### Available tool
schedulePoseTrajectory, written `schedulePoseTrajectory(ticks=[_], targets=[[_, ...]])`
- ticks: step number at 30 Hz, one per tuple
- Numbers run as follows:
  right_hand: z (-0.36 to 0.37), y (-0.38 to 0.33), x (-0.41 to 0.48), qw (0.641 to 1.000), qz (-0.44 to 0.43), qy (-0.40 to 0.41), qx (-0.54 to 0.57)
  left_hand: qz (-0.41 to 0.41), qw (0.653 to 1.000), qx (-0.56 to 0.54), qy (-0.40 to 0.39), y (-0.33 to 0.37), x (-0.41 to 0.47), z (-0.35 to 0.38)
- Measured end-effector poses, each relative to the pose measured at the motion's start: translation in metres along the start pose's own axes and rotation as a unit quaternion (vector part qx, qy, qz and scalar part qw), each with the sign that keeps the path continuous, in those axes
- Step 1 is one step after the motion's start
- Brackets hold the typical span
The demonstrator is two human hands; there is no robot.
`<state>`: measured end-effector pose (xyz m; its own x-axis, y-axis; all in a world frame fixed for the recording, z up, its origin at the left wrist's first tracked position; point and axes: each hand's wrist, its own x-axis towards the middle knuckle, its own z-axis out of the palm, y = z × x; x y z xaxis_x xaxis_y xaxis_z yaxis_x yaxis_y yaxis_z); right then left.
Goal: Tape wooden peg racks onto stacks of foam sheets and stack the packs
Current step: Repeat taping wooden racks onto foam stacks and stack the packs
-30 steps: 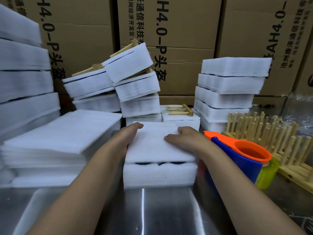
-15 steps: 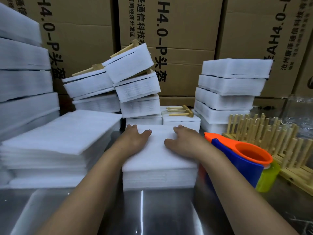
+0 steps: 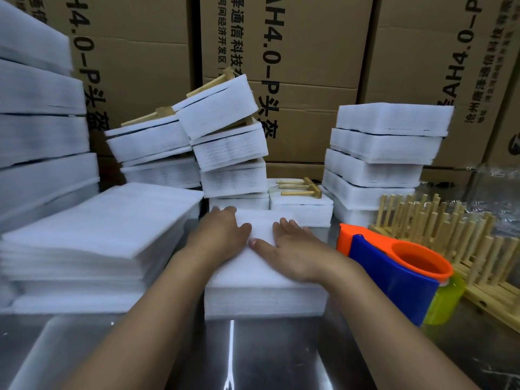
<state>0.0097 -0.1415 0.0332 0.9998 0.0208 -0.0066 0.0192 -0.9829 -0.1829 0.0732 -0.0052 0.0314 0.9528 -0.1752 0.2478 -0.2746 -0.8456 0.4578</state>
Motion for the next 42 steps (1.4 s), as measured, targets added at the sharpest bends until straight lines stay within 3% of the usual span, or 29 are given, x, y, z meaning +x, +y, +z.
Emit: schedulePoseTrajectory(ticks=[3, 7, 10, 13, 18, 21, 27, 32, 34, 36, 38, 40, 42], targets=[[0.0, 0.0, -0.001, 1.0, 0.003, -0.014, -0.001, 0.089, 0.994, 0.019, 0.053, 0.008, -0.005, -0.007], [0.0, 0.0, 0.0, 1.0, -0.004, -0.016, -0.002, 0.166, 0.986, -0.01, 0.007, 0.019, -0.011, 0.001], [0.0, 0.0, 0.001, 1.0, -0.002, -0.019, 0.0, 0.122, 0.991, -0.054, -0.016, 0.016, -0.009, 0.006], [0.001, 0.0, 0.002, 1.0, -0.002, -0.014, 0.006, 0.077, 0.997, -0.018, 0.006, 0.012, -0.006, 0.005], [0.001, 0.003, 0.003, 0.999, -0.004, -0.016, 0.031, 0.026, 0.994, 0.037, -0.099, 0.009, 0.004, 0.006], [0.0, 0.003, 0.002, 0.999, -0.012, -0.01, 0.037, -0.009, 0.995, -0.001, -0.101, 0.01, 0.009, 0.009], [-0.006, 0.007, 0.002, 0.998, -0.042, -0.018, 0.032, 0.014, 0.989, 0.082, -0.123, 0.009, 0.009, 0.015], [-0.033, 0.017, -0.003, 0.997, -0.061, -0.032, -0.044, 0.017, 0.984, 0.119, -0.131, 0.007, 0.013, 0.018], [-0.056, 0.037, -0.009, 0.996, -0.075, 0.039, -0.037, 0.021, 0.984, 0.123, -0.128, 0.006, 0.013, 0.019], [-0.078, 0.069, -0.015, 0.979, -0.022, 0.203, -0.027, 0.023, 0.985, 0.115, -0.128, 0.005, 0.012, 0.019], [-0.09, 0.108, -0.02, 0.935, 0.076, 0.344, -0.045, 0.025, 0.985, 0.112, -0.128, 0.005, 0.01, 0.018], [-0.091, 0.144, -0.023, 0.915, 0.188, 0.349, -0.073, 0.024, 0.985, 0.111, -0.131, 0.006, 0.01, 0.017], [-0.085, 0.167, -0.022, 0.918, 0.269, 0.276, -0.09, 0.019, 0.984, 0.108, -0.137, 0.007, 0.01, 0.016]])
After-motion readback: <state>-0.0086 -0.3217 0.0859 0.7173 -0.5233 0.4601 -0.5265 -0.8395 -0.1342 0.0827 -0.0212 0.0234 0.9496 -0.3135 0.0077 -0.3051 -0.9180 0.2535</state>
